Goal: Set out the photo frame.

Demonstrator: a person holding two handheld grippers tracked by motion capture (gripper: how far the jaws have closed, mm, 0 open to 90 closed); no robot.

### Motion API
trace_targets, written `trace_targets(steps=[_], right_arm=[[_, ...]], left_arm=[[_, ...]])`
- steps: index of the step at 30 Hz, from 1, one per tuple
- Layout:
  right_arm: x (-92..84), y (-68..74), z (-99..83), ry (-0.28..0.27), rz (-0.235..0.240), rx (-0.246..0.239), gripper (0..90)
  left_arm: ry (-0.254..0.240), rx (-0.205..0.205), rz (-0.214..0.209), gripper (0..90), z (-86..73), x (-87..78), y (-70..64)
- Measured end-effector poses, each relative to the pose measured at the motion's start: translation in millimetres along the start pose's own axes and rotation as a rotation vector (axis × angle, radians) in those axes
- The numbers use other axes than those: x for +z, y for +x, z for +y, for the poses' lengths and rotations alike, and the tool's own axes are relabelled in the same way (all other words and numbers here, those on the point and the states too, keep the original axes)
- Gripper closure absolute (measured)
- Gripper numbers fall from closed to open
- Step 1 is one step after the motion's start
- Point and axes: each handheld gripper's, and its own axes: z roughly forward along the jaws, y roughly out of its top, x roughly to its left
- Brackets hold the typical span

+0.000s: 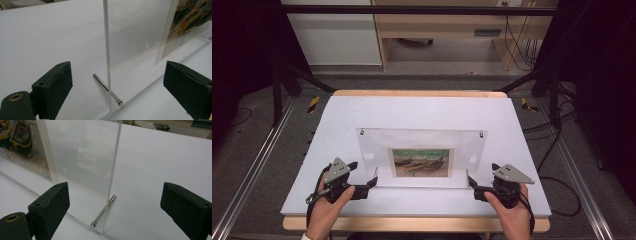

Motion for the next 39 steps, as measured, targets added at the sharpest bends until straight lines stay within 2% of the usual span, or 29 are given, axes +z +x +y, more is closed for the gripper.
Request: trace_targets(steps=[13,22,39], right_arm=[[-10.7,-13.2,-4.0,-0.014,-0.029,0.030,9.0],[-17.3,-22.1,-8.0,-0.014,-0.048,0.040,9.0],[-27.1,-41.3,-17.0,-0.001,-0.099,0.074,9.0]], left_arm=[[-0.013,0.004,0.023,8.6,-1.8,-9.4,11.4],[-0.018,-0.006,0.068,8.8,-5.4,-18.4,26.4],[-0.028,-0.049,0.145,8.9,-12.5,-29.9,51.6]])
